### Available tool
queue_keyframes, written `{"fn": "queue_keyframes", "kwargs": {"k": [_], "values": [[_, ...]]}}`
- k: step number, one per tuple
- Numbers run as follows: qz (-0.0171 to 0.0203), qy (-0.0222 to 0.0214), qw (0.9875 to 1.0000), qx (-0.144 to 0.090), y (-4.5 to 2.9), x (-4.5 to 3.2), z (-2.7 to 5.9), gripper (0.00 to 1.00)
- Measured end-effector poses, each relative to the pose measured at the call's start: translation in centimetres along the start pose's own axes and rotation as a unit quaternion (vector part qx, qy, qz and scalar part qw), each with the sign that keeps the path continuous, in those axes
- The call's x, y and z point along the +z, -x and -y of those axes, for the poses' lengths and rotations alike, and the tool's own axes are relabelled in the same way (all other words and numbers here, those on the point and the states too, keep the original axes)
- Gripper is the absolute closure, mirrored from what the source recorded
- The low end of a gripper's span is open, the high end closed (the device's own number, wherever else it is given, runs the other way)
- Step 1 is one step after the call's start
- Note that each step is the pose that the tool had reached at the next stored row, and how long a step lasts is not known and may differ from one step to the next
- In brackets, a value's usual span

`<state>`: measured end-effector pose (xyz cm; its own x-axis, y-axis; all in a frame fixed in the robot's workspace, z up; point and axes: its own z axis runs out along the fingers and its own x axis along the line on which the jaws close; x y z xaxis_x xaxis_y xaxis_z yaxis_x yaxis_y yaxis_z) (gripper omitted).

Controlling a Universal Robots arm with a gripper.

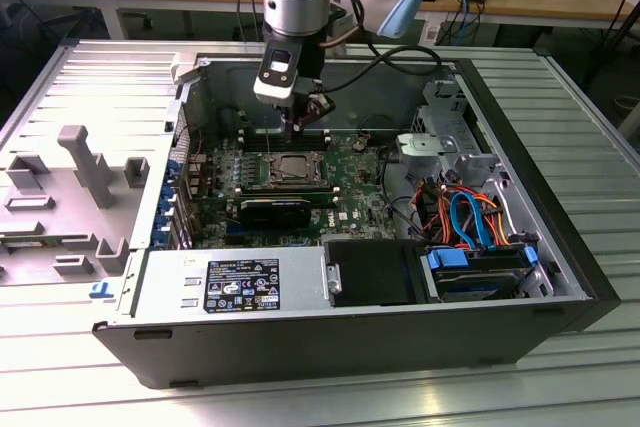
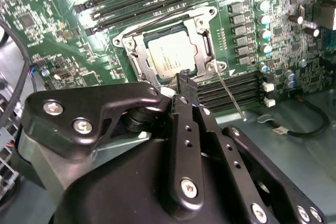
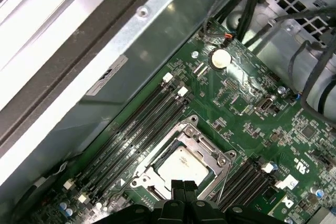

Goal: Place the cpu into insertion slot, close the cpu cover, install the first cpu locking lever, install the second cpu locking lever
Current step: 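Install the first cpu locking lever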

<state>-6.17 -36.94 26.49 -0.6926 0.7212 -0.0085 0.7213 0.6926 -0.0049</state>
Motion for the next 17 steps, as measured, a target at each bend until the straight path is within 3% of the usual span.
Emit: {"fn": "queue_keyframes", "kwargs": {"k": [4,8,17], "values": [[-0.0002,0.0003,1.0000,-0.006,0.00,-0.93,0.00,0.89],[-0.0002,0.0008,0.9993,-0.037,0.01,-0.94,0.00,0.89],[-0.0002,0.0008,0.9992,-0.041,0.01,-0.95,0.00,0.89]]}}
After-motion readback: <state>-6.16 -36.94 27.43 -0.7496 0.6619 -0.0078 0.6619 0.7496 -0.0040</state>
